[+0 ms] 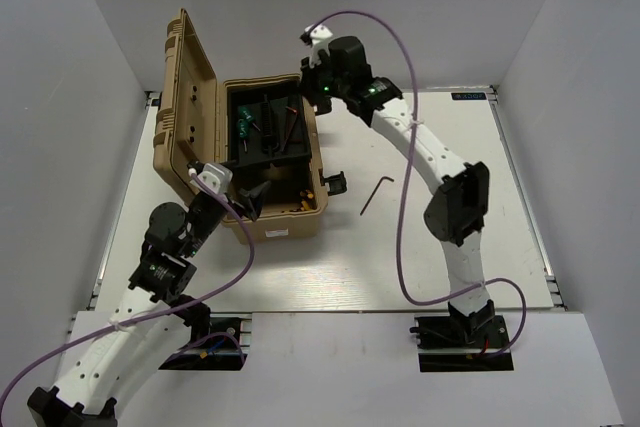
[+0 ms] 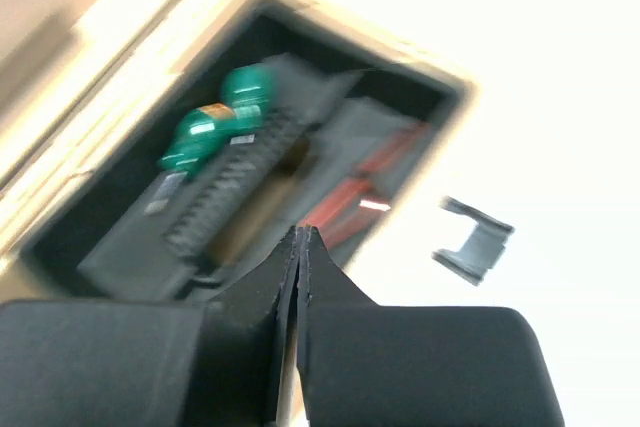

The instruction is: Sort the tools into containers

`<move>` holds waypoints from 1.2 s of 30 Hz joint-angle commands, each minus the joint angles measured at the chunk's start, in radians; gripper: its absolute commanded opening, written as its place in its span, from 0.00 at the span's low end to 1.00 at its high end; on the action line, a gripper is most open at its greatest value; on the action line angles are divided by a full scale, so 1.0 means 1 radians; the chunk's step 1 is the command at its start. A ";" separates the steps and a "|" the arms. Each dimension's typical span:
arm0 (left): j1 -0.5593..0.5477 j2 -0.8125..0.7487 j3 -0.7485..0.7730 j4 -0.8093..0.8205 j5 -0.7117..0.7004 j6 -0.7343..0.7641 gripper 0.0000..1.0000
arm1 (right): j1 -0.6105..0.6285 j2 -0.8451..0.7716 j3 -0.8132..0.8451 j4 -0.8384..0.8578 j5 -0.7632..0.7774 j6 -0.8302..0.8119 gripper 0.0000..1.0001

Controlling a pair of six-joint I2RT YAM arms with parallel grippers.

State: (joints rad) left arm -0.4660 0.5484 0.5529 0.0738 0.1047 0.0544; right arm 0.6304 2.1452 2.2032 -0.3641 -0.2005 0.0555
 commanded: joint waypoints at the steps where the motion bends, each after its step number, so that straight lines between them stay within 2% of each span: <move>1: 0.006 -0.016 0.025 -0.012 0.023 -0.010 0.96 | -0.014 -0.183 -0.049 -0.015 0.385 -0.085 0.00; 3: 0.006 -0.016 0.025 -0.012 0.023 -0.019 0.96 | -0.034 -0.235 -0.152 -0.018 0.444 -0.105 0.00; 4: 0.006 -0.016 0.025 -0.012 0.023 -0.019 0.96 | -0.038 -0.269 -0.266 -0.032 0.473 -0.103 0.00; 6: 0.006 -0.025 0.025 -0.022 0.023 -0.019 0.96 | -0.060 -0.318 -0.345 -0.062 0.478 -0.085 0.31; 7: 0.006 -0.025 0.025 -0.022 0.023 -0.019 0.96 | -0.064 -0.330 -0.458 -0.073 0.469 -0.083 0.39; 8: 0.006 -0.025 0.034 -0.022 0.023 -0.019 0.96 | -0.073 -0.368 -0.492 -0.081 0.472 -0.074 0.39; 9: 0.006 -0.034 0.035 -0.034 0.023 -0.019 0.96 | -0.078 -0.380 -0.523 -0.091 0.480 -0.034 0.34; 11: 0.006 -0.034 0.035 -0.034 0.023 -0.019 0.96 | -0.089 -0.413 -0.631 -0.119 0.493 0.013 0.18; 15: 0.006 -0.045 0.035 -0.043 0.023 -0.019 0.96 | -0.113 -0.450 -0.723 -0.174 0.438 0.174 0.12; 20: 0.006 -0.045 0.035 -0.043 0.013 -0.019 0.96 | -0.127 -0.462 -0.806 -0.225 0.368 0.276 0.12; 24: 0.006 -0.036 0.035 -0.043 0.013 -0.010 0.96 | -0.130 -0.446 -0.809 -0.248 0.343 0.369 0.12; 27: 0.006 -0.036 0.035 -0.043 0.013 -0.010 0.96 | -0.126 -0.433 -0.842 -0.262 0.308 0.429 0.36; 30: 0.006 -0.025 0.035 -0.043 0.013 -0.010 0.96 | -0.126 -0.407 -0.885 -0.253 0.299 0.487 0.34; 36: 0.006 -0.025 0.035 -0.043 0.032 -0.010 0.96 | -0.126 -0.369 -0.924 -0.187 0.388 0.549 0.32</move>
State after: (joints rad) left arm -0.4660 0.5236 0.5545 0.0311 0.1169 0.0441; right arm 0.5049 1.7592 1.2823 -0.5949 0.1383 0.5385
